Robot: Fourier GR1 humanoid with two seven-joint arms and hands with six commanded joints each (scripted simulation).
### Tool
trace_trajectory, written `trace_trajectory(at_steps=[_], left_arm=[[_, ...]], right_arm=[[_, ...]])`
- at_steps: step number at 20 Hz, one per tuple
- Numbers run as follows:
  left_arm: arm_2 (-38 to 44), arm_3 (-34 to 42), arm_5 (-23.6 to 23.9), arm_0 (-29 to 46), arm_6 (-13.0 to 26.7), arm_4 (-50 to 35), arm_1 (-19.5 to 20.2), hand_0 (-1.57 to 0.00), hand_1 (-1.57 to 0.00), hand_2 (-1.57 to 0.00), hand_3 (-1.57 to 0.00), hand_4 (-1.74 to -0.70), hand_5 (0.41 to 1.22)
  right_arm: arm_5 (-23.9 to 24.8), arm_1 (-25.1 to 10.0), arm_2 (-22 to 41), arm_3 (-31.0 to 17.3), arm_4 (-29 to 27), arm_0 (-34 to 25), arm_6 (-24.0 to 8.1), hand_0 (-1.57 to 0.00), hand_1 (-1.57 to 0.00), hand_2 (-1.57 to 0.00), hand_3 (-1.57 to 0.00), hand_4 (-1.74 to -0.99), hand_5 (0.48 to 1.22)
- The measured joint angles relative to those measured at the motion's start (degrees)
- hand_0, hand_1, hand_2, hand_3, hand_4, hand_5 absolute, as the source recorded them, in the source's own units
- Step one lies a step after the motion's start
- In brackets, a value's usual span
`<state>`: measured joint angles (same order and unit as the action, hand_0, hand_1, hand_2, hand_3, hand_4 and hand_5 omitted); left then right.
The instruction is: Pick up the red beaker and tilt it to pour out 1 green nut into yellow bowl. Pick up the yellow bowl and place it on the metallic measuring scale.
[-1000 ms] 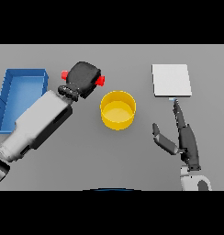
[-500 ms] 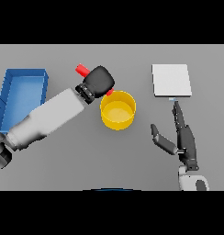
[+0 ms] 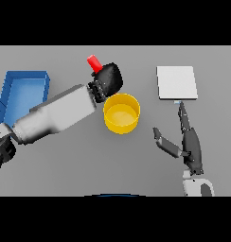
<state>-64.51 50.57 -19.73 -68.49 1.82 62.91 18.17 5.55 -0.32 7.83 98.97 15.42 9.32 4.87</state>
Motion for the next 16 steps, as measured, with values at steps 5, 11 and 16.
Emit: trace_trajectory(at_steps=[5,11,16], left_arm=[[-5.32,-1.03,-1.72,-3.14,-1.64,2.58,-0.79,-1.57,-1.57,-1.57,-1.57,-1.73,1.221],[-9.56,-2.58,-0.45,-8.02,-5.75,4.20,-0.31,-1.57,-1.57,-1.57,-1.57,-1.73,1.221],[-5.52,-5.51,1.98,-15.31,-5.70,1.39,2.19,-1.57,-1.57,-1.43,-1.27,-1.69,1.221]], right_arm=[[0.73,-0.21,0.15,-0.20,1.27,0.35,-0.01,0.00,0.00,0.00,0.00,-1.204,0.591],[1.51,-0.04,0.67,0.20,2.61,0.36,0.38,0.00,0.00,0.00,0.00,-1.206,0.592],[2.11,0.27,0.80,-0.63,3.21,-0.37,0.65,0.00,0.00,0.00,0.00,-1.190,0.594]])
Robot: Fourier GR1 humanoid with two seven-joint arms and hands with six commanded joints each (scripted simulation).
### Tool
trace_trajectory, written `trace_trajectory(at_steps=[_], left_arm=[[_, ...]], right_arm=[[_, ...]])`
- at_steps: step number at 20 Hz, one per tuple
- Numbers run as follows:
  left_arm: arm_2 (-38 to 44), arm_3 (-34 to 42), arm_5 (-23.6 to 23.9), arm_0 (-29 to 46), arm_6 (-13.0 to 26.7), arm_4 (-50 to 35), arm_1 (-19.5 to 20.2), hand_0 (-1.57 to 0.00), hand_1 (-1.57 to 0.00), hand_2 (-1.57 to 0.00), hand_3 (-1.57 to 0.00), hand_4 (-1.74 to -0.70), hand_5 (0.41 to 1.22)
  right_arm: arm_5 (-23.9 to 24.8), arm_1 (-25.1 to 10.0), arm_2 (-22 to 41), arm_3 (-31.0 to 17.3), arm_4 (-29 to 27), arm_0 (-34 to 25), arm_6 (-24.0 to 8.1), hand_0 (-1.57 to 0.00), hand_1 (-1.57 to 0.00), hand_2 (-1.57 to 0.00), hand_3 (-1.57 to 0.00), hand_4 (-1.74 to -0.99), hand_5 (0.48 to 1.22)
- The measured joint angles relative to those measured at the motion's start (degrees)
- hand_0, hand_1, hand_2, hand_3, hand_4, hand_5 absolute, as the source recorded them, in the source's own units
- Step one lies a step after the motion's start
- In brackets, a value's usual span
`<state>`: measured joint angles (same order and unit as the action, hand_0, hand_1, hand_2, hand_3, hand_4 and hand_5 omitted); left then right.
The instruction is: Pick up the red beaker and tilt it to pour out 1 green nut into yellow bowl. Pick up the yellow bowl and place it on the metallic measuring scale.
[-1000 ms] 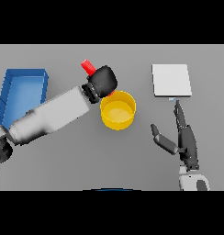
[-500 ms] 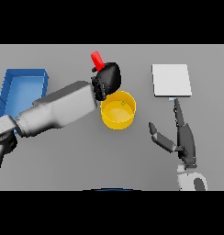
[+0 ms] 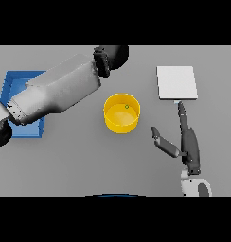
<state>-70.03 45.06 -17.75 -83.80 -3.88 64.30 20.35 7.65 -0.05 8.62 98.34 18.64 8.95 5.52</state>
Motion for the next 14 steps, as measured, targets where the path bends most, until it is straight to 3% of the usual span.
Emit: trace_trajectory(at_steps=[1,3,5,6,10,12,14], left_arm=[[1.14,-0.49,0.88,-1.33,-0.46,-1.01,1.12,-1.57,-1.57,-1.46,-1.04,-1.70,1.221],[3.87,-3.61,2.87,-4.53,-1.70,-3.45,2.65,-1.57,-1.57,-1.50,-1.23,-1.70,1.221],[7.47,-7.05,1.98,-7.40,-0.05,-6.70,3.90,-1.57,-1.57,-1.53,-1.35,-1.71,1.221],[9.47,-9.35,2.09,-7.94,0.87,-8.69,4.15,-1.57,-1.57,-1.53,-1.40,-1.72,1.221],[22.17,-17.89,4.32,-6.10,8.90,-21.66,7.87,-1.57,-1.57,-1.56,-1.36,-1.73,1.221],[28.10,-19.47,7.19,-3.46,10.57,-28.83,10.56,-1.57,-1.57,-1.56,-1.38,-1.73,1.221],[32.48,-19.40,10.31,-0.12,9.66,-35.02,13.57,-1.57,-1.57,-1.56,-1.41,-1.74,1.221]], right_arm=[[-0.12,0.22,0.49,0.69,0.28,-0.27,-0.10,0.00,0.00,0.00,0.00,-1.186,0.596],[-1.20,-0.28,-0.46,0.16,-1.67,-0.59,-0.70,0.00,0.00,0.00,0.00,-1.181,0.593],[-2.07,-0.25,-0.56,0.57,-3.06,0.19,0.77,0.00,0.00,0.00,0.00,-1.183,0.595],[-2.57,-0.19,-0.76,0.47,-3.89,-0.36,-0.09,0.00,0.00,0.00,0.00,-1.193,0.597],[-2.67,-0.27,-1.13,-0.16,-4.47,-1.05,-0.07,0.00,0.00,0.00,0.00,-1.222,0.592],[-3.44,-0.32,-1.04,-0.69,-5.15,-1.00,0.78,0.00,0.00,0.00,0.00,-1.222,0.590],[-3.08,-0.67,-1.36,-1.46,-4.84,-1.24,1.70,0.00,0.00,0.00,0.00,-1.220,0.587]])
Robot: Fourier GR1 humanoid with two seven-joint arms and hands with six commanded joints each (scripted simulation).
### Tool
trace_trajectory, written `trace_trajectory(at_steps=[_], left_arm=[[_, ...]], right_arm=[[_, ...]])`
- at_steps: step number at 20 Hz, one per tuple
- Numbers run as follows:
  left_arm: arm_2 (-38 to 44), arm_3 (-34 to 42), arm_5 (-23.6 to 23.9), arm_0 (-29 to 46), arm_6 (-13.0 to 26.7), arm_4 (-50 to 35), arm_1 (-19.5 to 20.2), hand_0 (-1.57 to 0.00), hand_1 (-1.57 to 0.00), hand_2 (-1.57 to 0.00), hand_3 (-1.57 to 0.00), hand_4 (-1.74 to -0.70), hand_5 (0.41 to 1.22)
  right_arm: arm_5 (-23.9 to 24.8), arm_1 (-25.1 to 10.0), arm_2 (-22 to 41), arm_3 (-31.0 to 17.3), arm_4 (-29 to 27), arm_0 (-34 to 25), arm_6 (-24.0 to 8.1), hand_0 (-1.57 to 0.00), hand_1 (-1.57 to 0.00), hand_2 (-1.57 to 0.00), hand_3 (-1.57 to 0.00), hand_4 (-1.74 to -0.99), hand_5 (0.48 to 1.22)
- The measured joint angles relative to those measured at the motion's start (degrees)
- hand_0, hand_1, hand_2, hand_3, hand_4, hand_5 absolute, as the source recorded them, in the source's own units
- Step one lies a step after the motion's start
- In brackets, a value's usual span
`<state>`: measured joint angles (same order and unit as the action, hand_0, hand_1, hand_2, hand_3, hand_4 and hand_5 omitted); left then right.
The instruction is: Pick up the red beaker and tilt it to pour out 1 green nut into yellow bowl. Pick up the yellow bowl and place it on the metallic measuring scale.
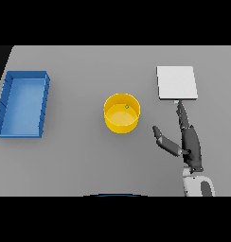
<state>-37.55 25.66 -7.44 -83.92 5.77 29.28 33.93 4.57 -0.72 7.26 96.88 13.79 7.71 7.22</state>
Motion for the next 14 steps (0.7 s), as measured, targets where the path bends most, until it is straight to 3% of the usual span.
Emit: trace_trajectory(at_steps=[2,6,12,14], left_arm=[[3.58,1.63,2.45,4.27,0.59,-5.74,3.09,-1.57,-1.57,-1.57,-1.43,-1.74,1.221],[9.17,10.72,10.46,15.92,8.68,-16.07,8.29,-1.57,-1.57,-1.57,-1.45,-1.74,1.221],[11.72,29.31,23.61,35.85,22.60,-26.47,12.78,-1.57,-1.57,-1.57,-1.45,-1.74,1.221],[11.14,33.91,27.15,41.40,23.88,-28.25,13.34,-1.57,-1.57,-1.57,-1.45,-1.74,1.221]], right_arm=[[-0.51,-0.56,0.09,-0.47,0.05,0.21,1.46,0.00,0.00,0.00,0.00,-1.226,0.587],[-0.85,-1.48,-0.16,-0.87,0.12,-0.55,1.43,0.00,0.00,0.00,0.00,-1.212,0.604],[-1.28,-2.61,0.63,-0.47,1.70,-0.62,0.65,0.00,0.00,0.00,0.00,-1.206,0.653],[-1.44,-2.68,0.67,-0.43,1.67,-0.99,-0.08,0.00,0.00,0.00,0.00,-1.210,0.660]])
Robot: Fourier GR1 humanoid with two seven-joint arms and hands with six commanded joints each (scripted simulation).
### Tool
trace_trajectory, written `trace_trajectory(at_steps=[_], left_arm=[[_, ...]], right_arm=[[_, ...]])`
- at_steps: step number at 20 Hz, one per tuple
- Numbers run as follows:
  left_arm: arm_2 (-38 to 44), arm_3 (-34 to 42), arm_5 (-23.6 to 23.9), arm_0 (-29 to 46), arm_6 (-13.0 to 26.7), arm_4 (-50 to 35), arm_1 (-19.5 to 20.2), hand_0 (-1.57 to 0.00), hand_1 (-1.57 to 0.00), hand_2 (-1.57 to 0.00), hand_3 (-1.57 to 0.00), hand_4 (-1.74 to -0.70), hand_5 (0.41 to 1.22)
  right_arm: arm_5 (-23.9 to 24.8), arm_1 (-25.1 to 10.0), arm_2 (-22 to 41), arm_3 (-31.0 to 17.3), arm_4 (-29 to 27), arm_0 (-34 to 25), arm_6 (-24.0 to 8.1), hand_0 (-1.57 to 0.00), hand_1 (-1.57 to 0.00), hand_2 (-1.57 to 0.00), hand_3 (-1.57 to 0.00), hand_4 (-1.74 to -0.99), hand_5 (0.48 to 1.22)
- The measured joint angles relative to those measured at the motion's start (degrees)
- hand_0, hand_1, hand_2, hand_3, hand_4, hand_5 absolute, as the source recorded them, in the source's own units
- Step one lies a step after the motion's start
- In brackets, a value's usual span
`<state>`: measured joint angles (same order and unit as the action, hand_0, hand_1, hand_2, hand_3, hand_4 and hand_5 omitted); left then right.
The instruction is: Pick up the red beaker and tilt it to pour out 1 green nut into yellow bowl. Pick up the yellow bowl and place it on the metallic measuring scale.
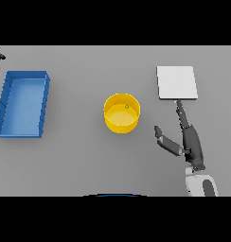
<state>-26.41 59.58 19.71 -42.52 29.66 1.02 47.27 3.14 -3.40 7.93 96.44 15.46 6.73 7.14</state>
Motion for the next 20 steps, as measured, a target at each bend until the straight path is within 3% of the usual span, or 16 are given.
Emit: trace_trajectory(at_steps=[3,7,9,11,12,13,14,15,17,20], left_arm=[[-0.90,6.01,4.11,6.79,2.05,-1.96,1.58,-1.57,-1.57,-1.57,-1.45,-1.74,1.221],[-2.27,7.30,7.89,10.30,3.38,-3.60,0.86,-1.57,-1.57,-1.57,-1.52,-1.74,1.199],[-3.24,8.11,9.10,11.43,3.78,-4.02,1.13,-1.57,-1.57,-1.57,-1.54,-1.74,1.117],[-4.59,8.34,9.82,11.60,5.16,-4.51,1.02,-1.57,-1.57,-1.57,-1.55,-1.74,0.967],[-5.63,7.30,9.61,11.17,5.23,-4.84,1.33,-1.57,-1.57,-1.57,-1.55,-1.67,0.908],[-6.55,7.99,9.25,11.74,5.18,-5.12,2.15,-1.57,-1.57,-1.57,-1.50,-1.53,0.865],[-7.26,8.82,7.32,11.80,5.15,-6.07,2.95,-1.56,-1.45,-1.43,-1.36,-1.37,0.830],[-7.28,10.46,4.77,12.67,4.23,-7.07,3.97,-1.46,-1.18,-1.19,-1.13,-1.23,0.803],[-7.47,12.03,-0.57,12.78,5.17,-10.13,4.73,-0.93,-0.76,-0.77,-0.72,-1.03,0.758],[-7.49,13.89,-5.38,13.41,4.79,-12.22,7.13,-0.48,-0.39,-0.39,-0.37,-0.88,0.710]], right_arm=[[0.24,0.38,0.17,-0.83,0.24,-0.19,0.13,0.00,0.00,0.00,0.00,-1.218,0.664],[0.04,0.39,0.41,0.19,0.14,-0.07,0.16,0.00,0.00,0.00,0.00,-1.216,0.667],[0.35,0.22,0.48,0.30,0.61,1.11,1.06,0.00,0.00,0.00,0.00,-1.207,0.665],[0.78,0.52,0.86,0.32,1.32,1.01,1.09,0.00,0.00,0.00,0.00,-1.205,0.664],[0.83,0.85,0.94,-0.11,1.23,1.11,1.15,0.00,0.00,0.00,0.00,-1.202,0.667],[0.73,0.29,0.37,0.28,0.73,0.41,1.30,0.00,0.00,0.00,0.00,-1.197,0.664],[0.72,0.19,0.30,0.44,0.74,0.24,0.66,0.00,0.00,0.00,0.00,-1.192,0.663],[0.54,0.28,0.47,0.88,0.61,0.70,0.67,0.00,0.00,0.00,0.00,-1.188,0.663],[0.43,0.66,0.94,0.98,0.67,1.78,1.72,0.00,0.00,0.00,0.00,-1.185,0.665],[0.62,0.33,0.78,0.92,0.91,2.21,1.60,0.00,0.00,0.00,0.00,-1.184,0.667]])
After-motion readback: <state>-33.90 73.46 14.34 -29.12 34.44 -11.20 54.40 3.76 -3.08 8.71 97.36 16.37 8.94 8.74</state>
